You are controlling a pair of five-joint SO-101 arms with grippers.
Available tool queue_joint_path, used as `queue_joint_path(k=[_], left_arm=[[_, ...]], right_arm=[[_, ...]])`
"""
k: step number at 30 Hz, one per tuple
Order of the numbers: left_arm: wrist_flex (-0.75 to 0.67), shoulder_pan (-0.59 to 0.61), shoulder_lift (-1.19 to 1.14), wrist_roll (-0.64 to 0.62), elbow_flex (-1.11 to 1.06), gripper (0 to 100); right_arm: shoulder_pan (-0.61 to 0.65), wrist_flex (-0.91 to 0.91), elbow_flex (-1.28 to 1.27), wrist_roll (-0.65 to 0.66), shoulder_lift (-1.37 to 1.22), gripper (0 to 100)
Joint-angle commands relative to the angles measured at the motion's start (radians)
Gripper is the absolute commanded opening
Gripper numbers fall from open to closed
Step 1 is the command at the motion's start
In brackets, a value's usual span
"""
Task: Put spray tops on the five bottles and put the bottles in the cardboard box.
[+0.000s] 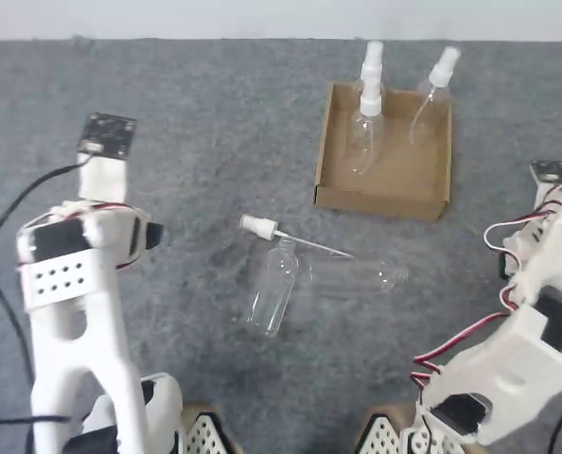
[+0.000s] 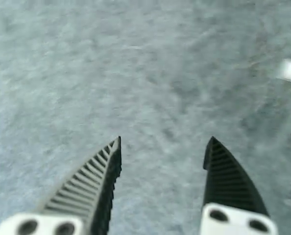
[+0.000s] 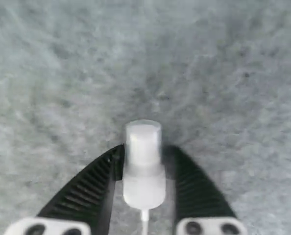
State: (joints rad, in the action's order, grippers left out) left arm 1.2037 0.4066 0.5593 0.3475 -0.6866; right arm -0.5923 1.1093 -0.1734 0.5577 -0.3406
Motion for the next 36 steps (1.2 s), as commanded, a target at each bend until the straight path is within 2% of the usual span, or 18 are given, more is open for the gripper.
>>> queue_joint_path(k=[1, 5, 10, 14, 19, 23, 26, 31, 36], left_arm=[[-0.064, 0.080, 0.026, 0.020, 0.016, 25], [-0.127, 0.186, 0.026, 0.021, 0.015, 25], [-0.161, 0.265, 0.026, 0.061, 0.010, 25], [-0.160, 0.272, 0.026, 0.064, -0.002, 25], [-0.180, 0.270, 0.026, 0.064, -0.041, 25], [-0.229, 0.272, 0.026, 0.064, -0.084, 25], [-0.242, 0.270, 0.026, 0.064, -0.104, 25], [-0.247, 0.272, 0.026, 0.064, -0.110, 25], [-0.265, 0.272, 0.026, 0.063, -0.111, 25]], right_arm=[[-0.002, 0.010, 0.046, 0.012, 0.030, 1.0], [0.039, 0.110, 0.046, 0.005, 0.145, 0.6], [0.173, 0.240, 0.044, -0.106, 0.389, 0.6], [0.383, 0.341, 0.044, -0.227, 0.576, 0.8], [0.760, 0.386, 0.044, -0.416, 0.711, 0.9], [1.033, 0.372, 0.106, -0.545, 0.653, 0.9], [1.161, 0.341, 0.207, -0.634, 0.539, 0.9], [1.287, 0.309, 0.397, -0.821, 0.306, 1.0], [1.368, 0.222, 0.509, -1.080, 0.107, 1.3]])
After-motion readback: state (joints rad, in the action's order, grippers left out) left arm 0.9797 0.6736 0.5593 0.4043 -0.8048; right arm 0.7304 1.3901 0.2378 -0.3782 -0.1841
